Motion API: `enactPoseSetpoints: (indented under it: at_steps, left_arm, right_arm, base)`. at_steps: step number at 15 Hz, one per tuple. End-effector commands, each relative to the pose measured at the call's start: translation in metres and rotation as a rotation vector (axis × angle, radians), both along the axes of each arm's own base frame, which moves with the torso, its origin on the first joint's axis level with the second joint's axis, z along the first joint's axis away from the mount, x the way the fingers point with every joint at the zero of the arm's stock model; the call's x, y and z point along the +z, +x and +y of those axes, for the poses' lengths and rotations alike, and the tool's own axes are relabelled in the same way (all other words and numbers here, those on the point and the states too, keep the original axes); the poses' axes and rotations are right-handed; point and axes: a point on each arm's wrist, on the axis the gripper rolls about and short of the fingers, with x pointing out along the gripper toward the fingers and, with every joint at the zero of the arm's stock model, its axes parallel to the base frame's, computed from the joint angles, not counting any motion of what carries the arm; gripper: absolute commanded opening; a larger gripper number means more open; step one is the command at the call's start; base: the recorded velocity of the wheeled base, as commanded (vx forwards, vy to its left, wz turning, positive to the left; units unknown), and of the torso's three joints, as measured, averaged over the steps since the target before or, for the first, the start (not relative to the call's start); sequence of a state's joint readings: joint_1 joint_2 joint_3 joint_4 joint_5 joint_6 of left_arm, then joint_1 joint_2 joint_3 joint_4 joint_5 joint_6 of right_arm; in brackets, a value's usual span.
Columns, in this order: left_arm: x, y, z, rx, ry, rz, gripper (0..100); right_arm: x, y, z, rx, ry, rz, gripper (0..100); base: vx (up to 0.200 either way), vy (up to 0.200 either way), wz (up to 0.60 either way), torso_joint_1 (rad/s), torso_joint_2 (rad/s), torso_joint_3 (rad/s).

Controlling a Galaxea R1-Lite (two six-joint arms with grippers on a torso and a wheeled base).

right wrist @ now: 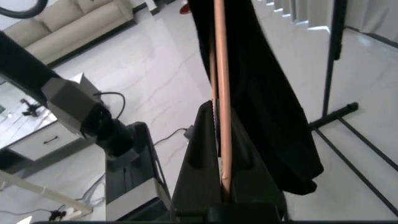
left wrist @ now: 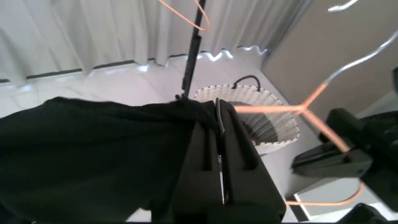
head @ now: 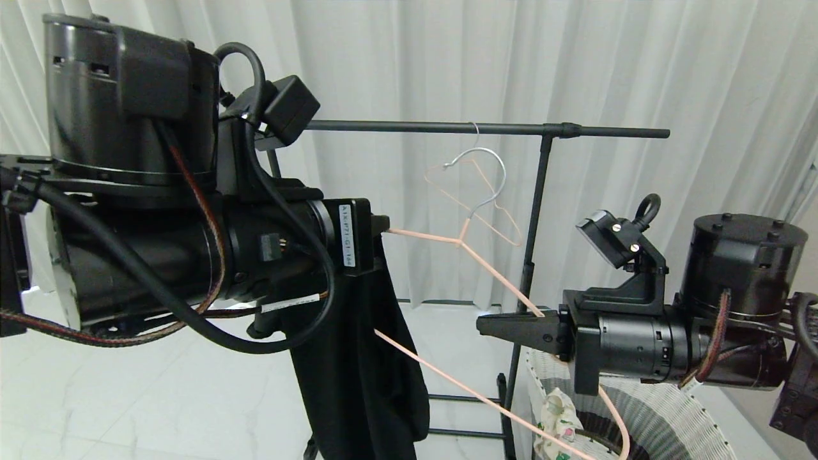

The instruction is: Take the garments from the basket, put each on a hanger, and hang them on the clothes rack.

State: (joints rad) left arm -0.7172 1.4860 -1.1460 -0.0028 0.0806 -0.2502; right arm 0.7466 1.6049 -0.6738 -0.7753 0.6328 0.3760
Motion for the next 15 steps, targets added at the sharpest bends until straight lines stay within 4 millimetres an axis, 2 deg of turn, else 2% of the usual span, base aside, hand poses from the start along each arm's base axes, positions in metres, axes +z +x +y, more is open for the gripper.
enactPoseSetpoints:
  at_steps: [1, 5, 13, 14, 15]
  left_arm:
    - [0.0, 0.0, -0.009, -0.024, -0.002, 0.002, 0]
    - [0.002, -0.009, -0.019, -0.077, -0.006, -0.001, 0]
    - [-0.004, -0.024, -0.03, -0.168, 0.005, 0.013, 0]
    - [-0.004, -0.027, -0.027, -0.167, 0.007, 0.012, 100]
    - [-0.005, -0.029, -0.024, -0.17, 0.013, 0.012, 100]
  right_arm:
    - [-0.003, 0.0, 0.009, 0.023, -0.006, 0.007, 0]
    - [-0.006, 0.0, 0.021, 0.02, -0.017, 0.011, 0]
    - [-0.006, -0.001, 0.024, -0.075, -0.03, -0.007, 0]
    - [-0.005, -0.001, 0.023, -0.1, -0.03, -0.014, 0]
    - [-0.001, -0.002, 0.021, -0.118, -0.023, -0.025, 0]
  base:
    - [0.0, 0.0, 0.0, 0.0, 0.0, 0.0]
    - [0.0, 0.0, 0.0, 0.0, 0.0, 0.0]
    - [0.0, 0.0, 0.0, 0.0, 0.0, 0.0]
    - [0.0, 0.0, 0.0, 0.0, 0.0, 0.0]
    - [0.0, 0.0, 0.0, 0.0, 0.0, 0.0]
